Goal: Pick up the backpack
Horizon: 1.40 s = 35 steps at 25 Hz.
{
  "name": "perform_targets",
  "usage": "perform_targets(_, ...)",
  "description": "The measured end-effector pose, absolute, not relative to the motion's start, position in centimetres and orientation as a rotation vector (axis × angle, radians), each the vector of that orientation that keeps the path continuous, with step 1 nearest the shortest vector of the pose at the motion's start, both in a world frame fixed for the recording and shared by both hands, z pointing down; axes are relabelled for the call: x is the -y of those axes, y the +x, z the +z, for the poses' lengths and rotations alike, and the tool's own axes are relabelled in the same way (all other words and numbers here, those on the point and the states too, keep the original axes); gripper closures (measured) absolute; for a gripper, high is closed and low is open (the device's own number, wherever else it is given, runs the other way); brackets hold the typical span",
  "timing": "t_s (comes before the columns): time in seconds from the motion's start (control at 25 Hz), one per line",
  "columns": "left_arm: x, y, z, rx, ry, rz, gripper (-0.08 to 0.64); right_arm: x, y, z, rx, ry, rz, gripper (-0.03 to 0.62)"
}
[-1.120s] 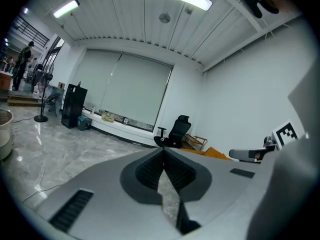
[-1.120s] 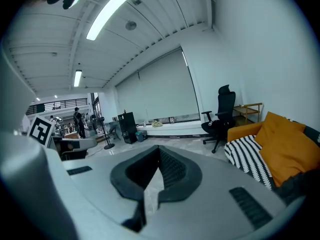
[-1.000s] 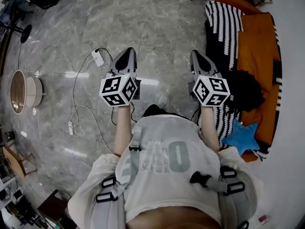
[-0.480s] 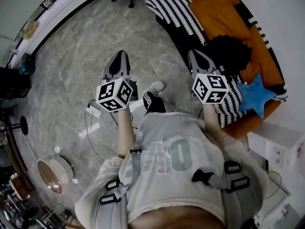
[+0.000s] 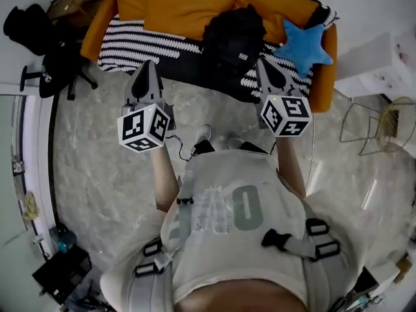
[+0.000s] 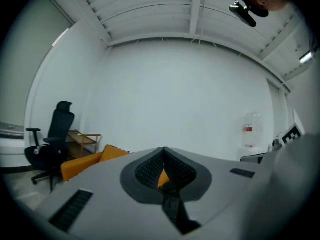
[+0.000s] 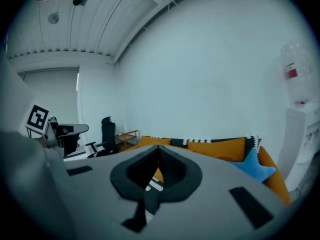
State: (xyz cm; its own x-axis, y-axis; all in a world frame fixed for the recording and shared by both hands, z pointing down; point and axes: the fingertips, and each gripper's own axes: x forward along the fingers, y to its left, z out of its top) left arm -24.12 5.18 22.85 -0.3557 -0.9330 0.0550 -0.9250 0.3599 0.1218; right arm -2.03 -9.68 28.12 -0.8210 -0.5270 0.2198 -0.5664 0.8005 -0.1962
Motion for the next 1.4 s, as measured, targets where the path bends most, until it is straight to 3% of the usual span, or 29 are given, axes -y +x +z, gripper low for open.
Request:
perform_targets(0.52, 8.0, -17.0, 22.1, 2.024, 2.257, -0.064, 0.540, 10.1, 7.5, 27.2, 2.618, 1.549, 0.393, 0.584)
perform_targets(1.4, 9.8, -15.2, 22.0, 1.968, 2.373, -0.056, 0.538, 10.7, 7.8, 26.6, 2.581, 1.624, 0.327, 0.584)
